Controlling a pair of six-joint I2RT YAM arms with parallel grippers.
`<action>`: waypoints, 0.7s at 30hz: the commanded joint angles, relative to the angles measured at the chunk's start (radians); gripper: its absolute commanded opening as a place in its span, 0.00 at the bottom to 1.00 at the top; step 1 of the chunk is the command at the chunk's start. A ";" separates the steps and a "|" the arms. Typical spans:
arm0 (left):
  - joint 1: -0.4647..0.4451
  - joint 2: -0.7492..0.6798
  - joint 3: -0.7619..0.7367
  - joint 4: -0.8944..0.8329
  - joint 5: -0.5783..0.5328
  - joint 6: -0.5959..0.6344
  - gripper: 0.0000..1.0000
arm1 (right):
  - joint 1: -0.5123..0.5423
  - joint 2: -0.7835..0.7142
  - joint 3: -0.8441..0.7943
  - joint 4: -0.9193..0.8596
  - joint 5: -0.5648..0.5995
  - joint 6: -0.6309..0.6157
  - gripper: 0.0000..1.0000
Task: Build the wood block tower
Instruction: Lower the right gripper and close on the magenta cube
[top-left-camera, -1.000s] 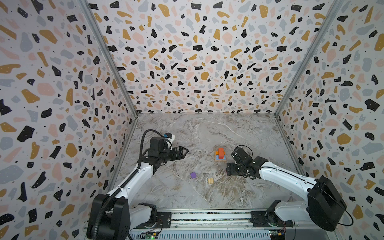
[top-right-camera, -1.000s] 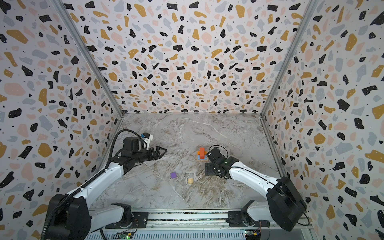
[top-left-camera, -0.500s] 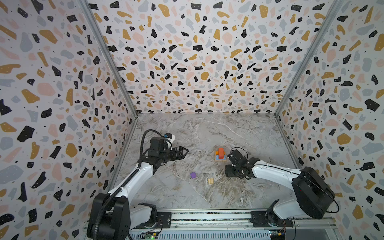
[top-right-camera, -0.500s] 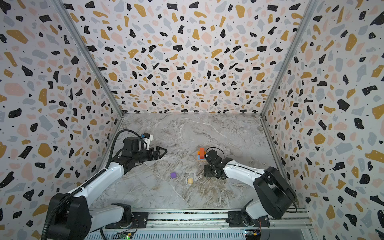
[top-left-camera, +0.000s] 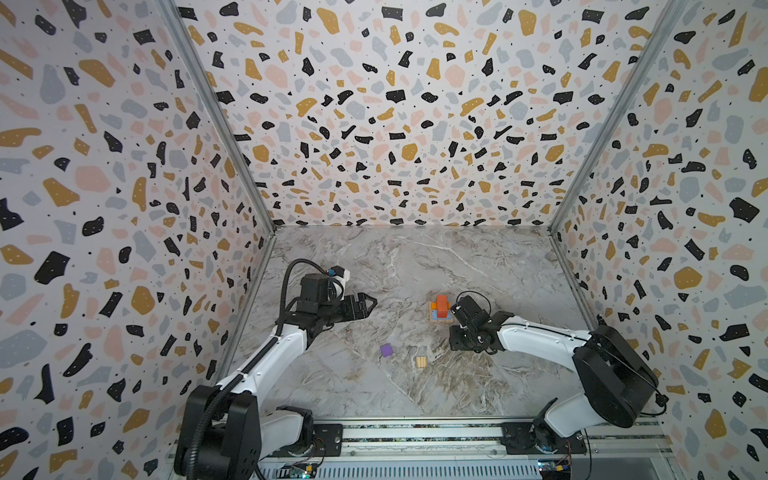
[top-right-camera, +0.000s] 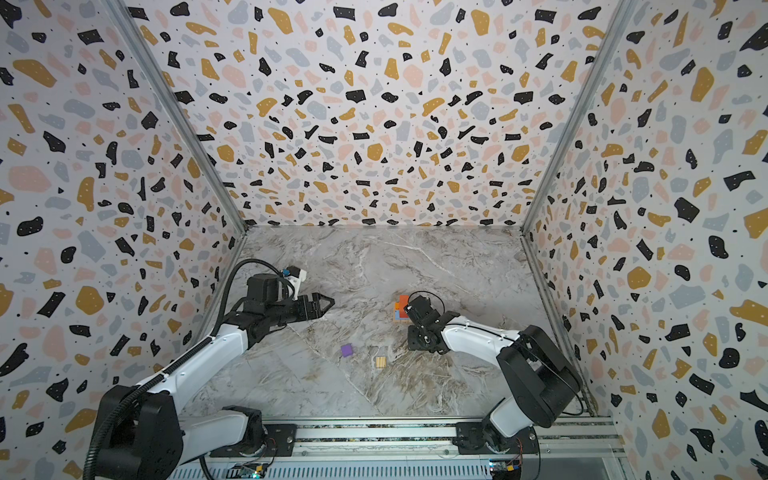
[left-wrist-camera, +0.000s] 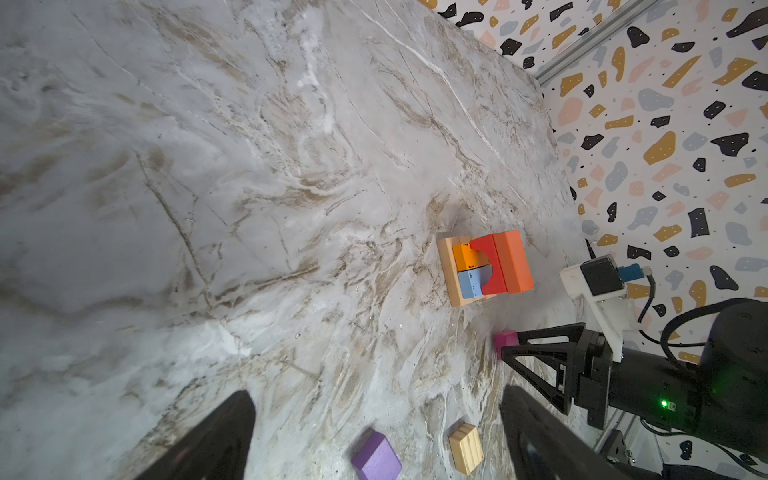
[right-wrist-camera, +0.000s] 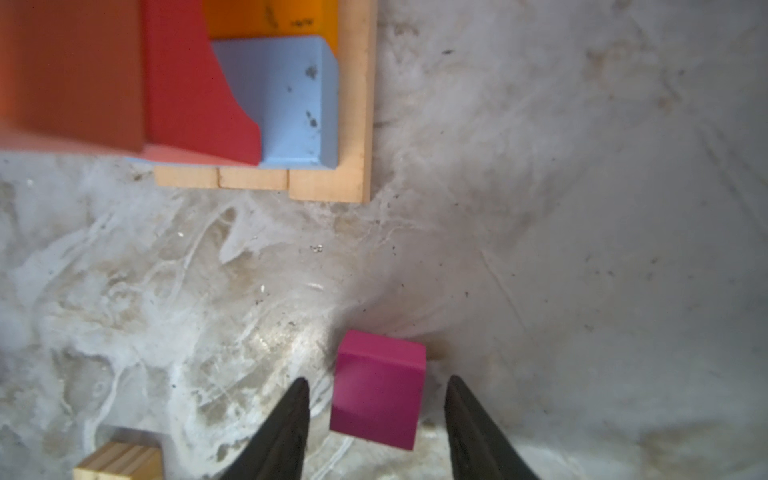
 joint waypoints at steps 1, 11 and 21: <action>-0.004 0.001 0.009 0.030 0.007 0.013 0.94 | -0.001 0.002 0.028 -0.012 0.023 0.007 0.48; -0.003 0.001 0.007 0.031 0.010 0.013 0.94 | -0.001 0.007 0.030 -0.015 0.030 0.009 0.44; -0.005 -0.001 0.007 0.031 0.007 0.013 0.94 | 0.001 0.024 0.043 -0.027 0.040 0.002 0.35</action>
